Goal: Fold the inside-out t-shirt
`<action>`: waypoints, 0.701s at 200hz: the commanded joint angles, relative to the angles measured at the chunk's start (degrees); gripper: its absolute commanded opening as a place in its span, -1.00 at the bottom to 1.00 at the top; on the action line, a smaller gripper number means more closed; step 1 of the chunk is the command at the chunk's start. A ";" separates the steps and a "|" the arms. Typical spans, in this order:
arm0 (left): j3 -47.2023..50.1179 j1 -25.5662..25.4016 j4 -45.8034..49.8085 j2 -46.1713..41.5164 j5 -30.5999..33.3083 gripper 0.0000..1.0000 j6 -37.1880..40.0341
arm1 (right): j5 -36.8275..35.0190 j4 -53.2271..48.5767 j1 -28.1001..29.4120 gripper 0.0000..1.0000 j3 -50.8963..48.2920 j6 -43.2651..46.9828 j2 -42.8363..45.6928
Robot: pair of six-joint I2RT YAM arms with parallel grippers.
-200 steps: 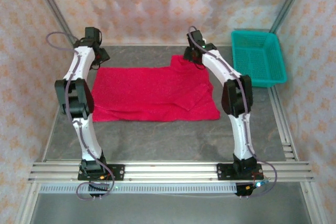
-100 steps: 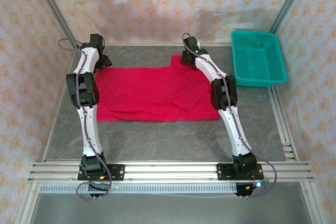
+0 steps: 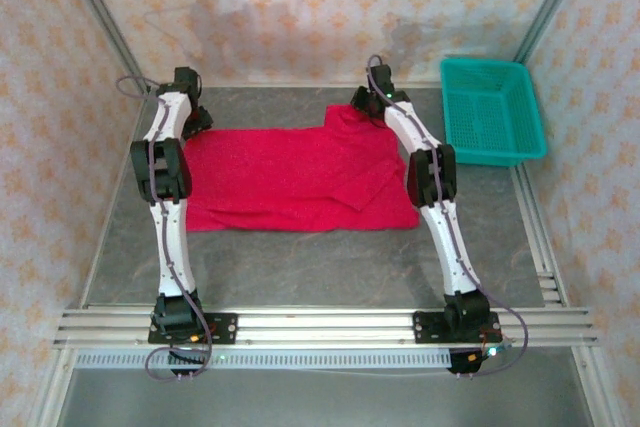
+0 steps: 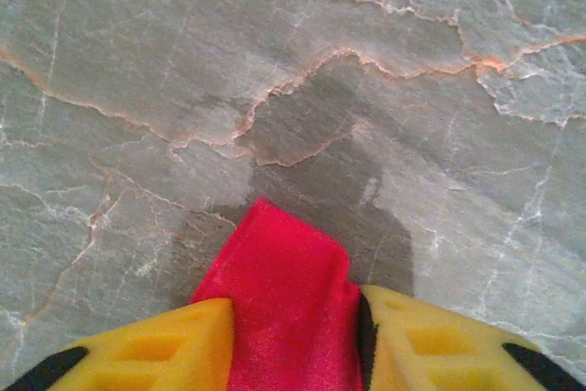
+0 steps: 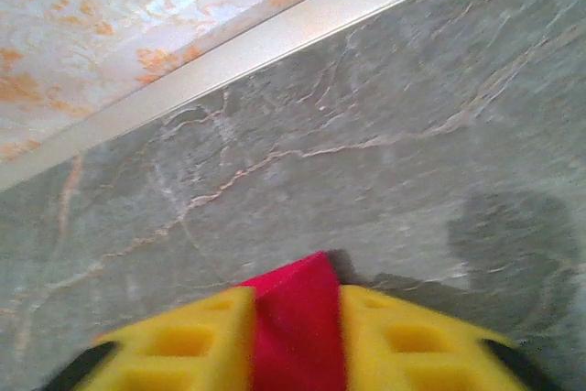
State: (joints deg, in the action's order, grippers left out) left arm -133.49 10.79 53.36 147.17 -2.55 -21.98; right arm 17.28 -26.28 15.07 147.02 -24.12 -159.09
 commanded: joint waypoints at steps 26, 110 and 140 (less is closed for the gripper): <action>-0.94 0.14 3.13 1.75 -0.97 -1.00 -0.43 | 1.96 2.70 0.46 -1.00 1.30 -2.06 -1.59; 1.88 -0.12 2.26 -12.14 -1.60 -1.00 -1.74 | 0.96 5.01 0.32 -1.00 -9.48 6.57 17.07; 16.96 -0.50 -4.70 -22.48 -1.41 -1.00 -3.02 | 4.72 9.06 0.44 -1.00 -25.31 6.62 27.33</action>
State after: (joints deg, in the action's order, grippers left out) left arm -124.97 10.85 53.25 134.06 -4.16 -23.24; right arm 18.55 -21.87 15.33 131.26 -19.20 -141.03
